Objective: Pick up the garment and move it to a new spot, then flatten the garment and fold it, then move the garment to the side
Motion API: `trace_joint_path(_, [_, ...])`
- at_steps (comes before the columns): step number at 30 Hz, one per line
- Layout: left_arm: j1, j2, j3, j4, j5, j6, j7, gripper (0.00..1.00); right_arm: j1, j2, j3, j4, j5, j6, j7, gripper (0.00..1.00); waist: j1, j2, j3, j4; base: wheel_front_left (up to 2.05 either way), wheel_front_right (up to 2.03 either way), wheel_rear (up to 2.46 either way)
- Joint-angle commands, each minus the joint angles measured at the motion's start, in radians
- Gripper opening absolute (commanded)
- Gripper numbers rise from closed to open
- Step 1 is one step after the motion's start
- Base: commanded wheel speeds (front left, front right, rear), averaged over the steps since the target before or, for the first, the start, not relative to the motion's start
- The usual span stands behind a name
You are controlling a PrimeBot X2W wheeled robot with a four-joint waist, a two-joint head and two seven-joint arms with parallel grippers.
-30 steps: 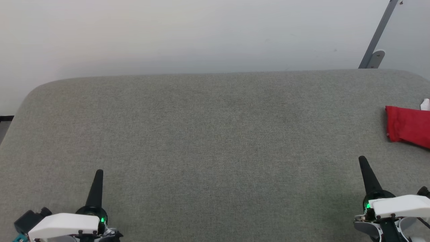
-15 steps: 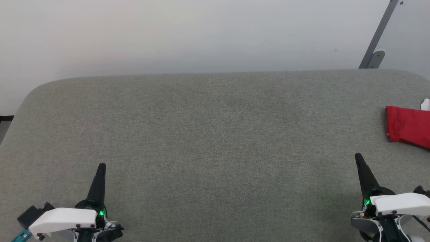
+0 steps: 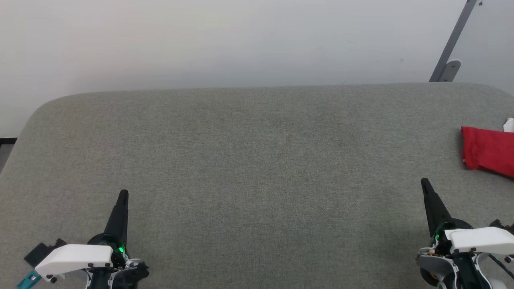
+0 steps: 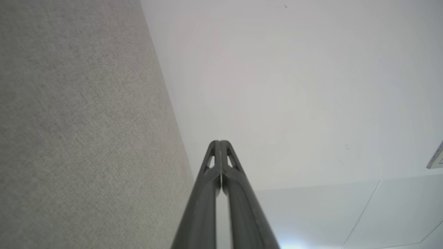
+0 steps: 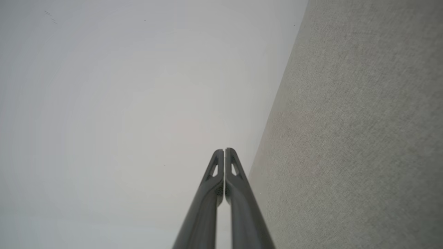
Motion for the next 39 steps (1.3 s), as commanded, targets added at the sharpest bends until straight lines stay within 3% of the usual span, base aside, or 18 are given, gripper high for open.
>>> trace_joint_path(1, [-0.019, -0.003, 0.004, 0.0, -0.025, -0.005, 0.01, 0.0, -0.012, 0.005, -0.005, -0.005, 0.02, 0.0, 0.006, 0.0, 0.0, -0.0001, 0.0, 0.0, 0.0, 0.0, 0.0])
trace_joint_path(17, [-0.039, -0.011, 0.008, 0.009, -0.104, -0.006, 0.037, 0.0, -0.023, 0.018, -0.007, -0.004, 0.112, 0.0, 0.033, 0.0, 0.0, -0.0001, 0.0, 0.001, 0.0, 0.0, 0.0])
trace_joint_path(39, [-0.038, -0.011, 0.008, 0.009, -0.102, -0.006, 0.036, 0.0, -0.019, 0.017, -0.006, -0.003, 0.109, 0.0, 0.033, 0.0, 0.0, -0.0001, 0.0, 0.001, 0.0, 0.0, 0.0])
